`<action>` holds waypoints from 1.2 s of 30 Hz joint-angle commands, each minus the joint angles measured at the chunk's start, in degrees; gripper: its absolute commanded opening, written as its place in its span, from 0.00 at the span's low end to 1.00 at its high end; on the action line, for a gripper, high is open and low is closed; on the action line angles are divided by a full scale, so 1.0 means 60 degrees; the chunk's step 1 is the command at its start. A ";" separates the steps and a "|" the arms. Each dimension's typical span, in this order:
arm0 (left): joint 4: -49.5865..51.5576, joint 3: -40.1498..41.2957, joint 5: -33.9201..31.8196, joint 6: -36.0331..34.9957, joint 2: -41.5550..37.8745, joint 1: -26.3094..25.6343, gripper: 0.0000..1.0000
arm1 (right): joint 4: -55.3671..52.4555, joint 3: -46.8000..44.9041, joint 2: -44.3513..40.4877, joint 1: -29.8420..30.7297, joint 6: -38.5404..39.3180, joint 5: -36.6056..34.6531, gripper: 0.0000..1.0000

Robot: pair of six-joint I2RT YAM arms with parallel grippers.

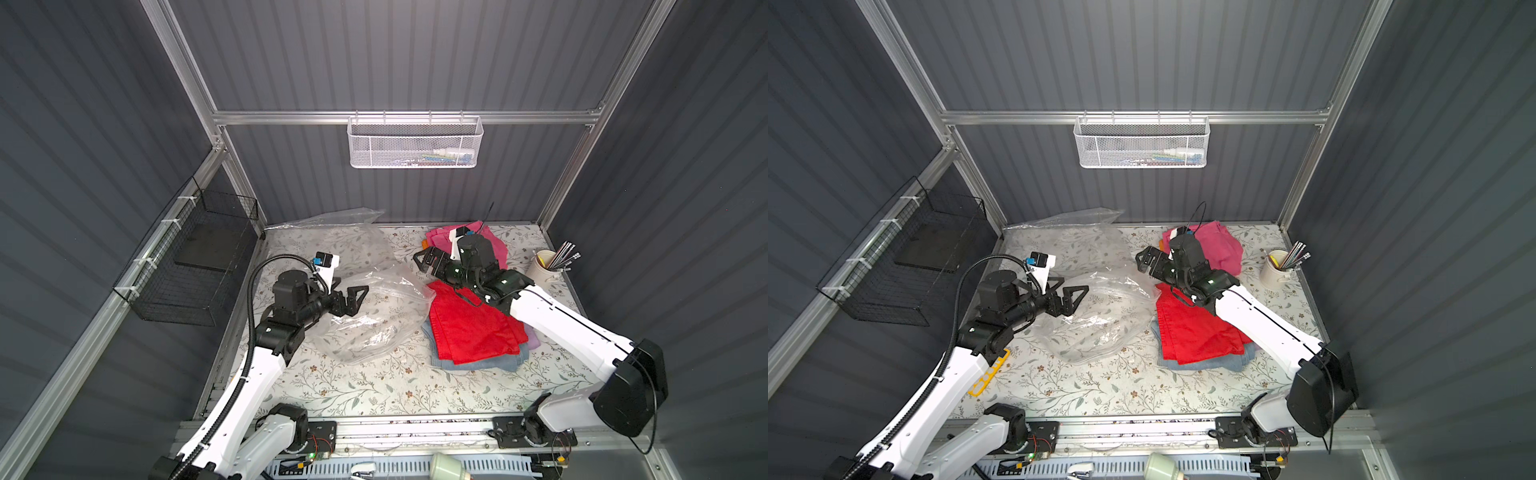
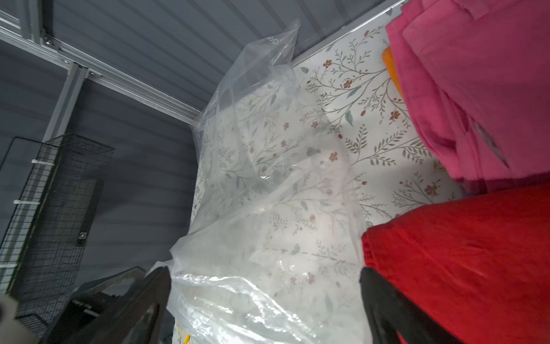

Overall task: Take the trousers out of the vacuum bag
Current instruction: Adjust the vacuum bag at the center of the board.

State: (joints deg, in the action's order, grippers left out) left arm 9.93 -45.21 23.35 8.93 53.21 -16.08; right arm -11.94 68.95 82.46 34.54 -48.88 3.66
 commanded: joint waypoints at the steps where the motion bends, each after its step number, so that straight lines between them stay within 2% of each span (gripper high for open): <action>1: 0.0332 -0.0318 0.0546 0.0279 -0.0206 0.0043 1.00 | -0.0292 -0.0215 0.0037 -0.0060 0.0136 0.0063 0.99; 4: 0.0145 -0.0429 0.0305 0.0689 -0.0288 0.0043 1.00 | -0.0381 -0.0793 -0.0238 -0.0053 -0.0047 0.0106 0.99; 7: 0.0215 -0.0747 -0.0626 0.1241 -0.0132 0.0057 1.00 | -0.0148 -0.1519 -0.0595 0.0043 -0.0388 0.0335 0.96; 10: 0.0940 -0.1281 -0.2604 0.1659 0.0228 0.0055 1.00 | -0.0025 -0.1968 -0.0738 0.0228 -0.0654 0.0382 0.91; 13: 0.1641 -0.1712 -0.4048 0.1768 0.0549 0.0050 1.00 | 0.0370 -0.2335 -0.0605 0.0363 -0.0972 0.0453 0.79; 21: 0.1799 -0.1787 -0.5139 0.1750 0.0561 0.0143 1.00 | 0.1735 -0.2292 0.0353 0.1041 -0.1888 0.0982 0.40; 27: 0.1643 -0.1853 -0.4994 0.1669 0.0922 0.0520 1.00 | 0.2978 -0.2098 0.1144 0.1813 -0.2858 0.0815 0.21; 30: 0.1567 -0.2016 -0.4626 0.1549 0.1170 0.0719 1.00 | 0.3364 -0.2180 0.1419 0.2153 -0.3334 0.0477 0.16; 36: 0.1594 -0.2020 -0.3642 0.1514 0.1632 0.0877 1.00 | 0.3941 -0.3495 0.1592 0.2285 -0.4061 -0.0439 0.09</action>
State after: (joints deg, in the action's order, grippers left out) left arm 19.31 -56.16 -2.50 18.65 62.28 -11.22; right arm 9.37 51.81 91.22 48.47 -69.76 5.19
